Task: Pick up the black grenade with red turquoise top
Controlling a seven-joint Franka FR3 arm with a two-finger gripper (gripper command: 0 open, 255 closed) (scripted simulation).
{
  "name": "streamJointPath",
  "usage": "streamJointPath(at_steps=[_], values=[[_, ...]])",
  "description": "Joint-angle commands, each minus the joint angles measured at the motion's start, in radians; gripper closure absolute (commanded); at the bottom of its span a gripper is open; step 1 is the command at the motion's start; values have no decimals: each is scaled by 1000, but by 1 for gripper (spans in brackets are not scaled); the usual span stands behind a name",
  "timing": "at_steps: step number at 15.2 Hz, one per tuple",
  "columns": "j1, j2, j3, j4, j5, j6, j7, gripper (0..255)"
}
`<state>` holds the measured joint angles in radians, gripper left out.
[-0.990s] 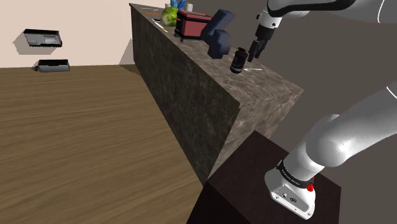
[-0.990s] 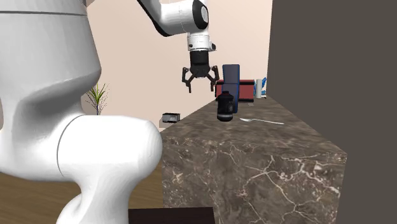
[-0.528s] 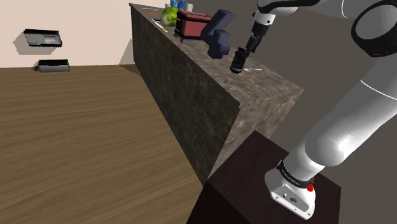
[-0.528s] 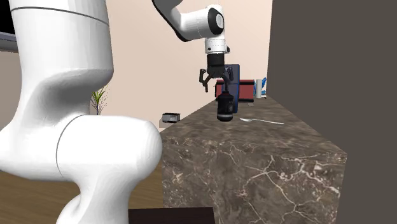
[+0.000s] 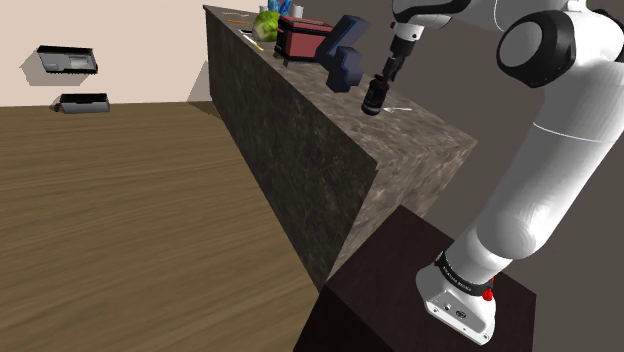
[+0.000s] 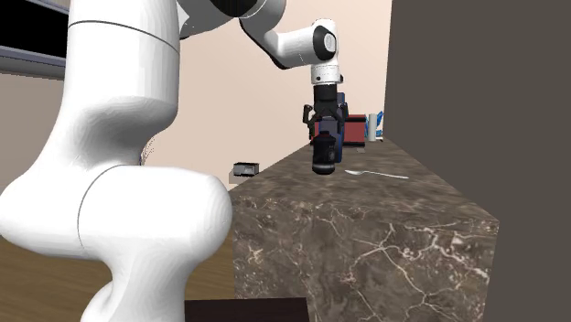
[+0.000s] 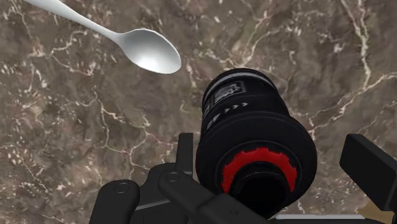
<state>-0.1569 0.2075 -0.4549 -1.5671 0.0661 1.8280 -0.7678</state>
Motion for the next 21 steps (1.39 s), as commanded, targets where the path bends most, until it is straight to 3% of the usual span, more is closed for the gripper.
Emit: streamJointPath(at_steps=[1, 6, 7, 16, 21], values=[[-2, 7, 0, -18, 4, 25, -5, 0], [-1, 8, 1, -64, 5, 73, -6, 0], [1, 6, 2, -68, 4, 74, -4, 255], [-1, 8, 1, -64, 5, 73, -6, 255], [-3, 7, 0, 1, 4, 6, -5, 255]])
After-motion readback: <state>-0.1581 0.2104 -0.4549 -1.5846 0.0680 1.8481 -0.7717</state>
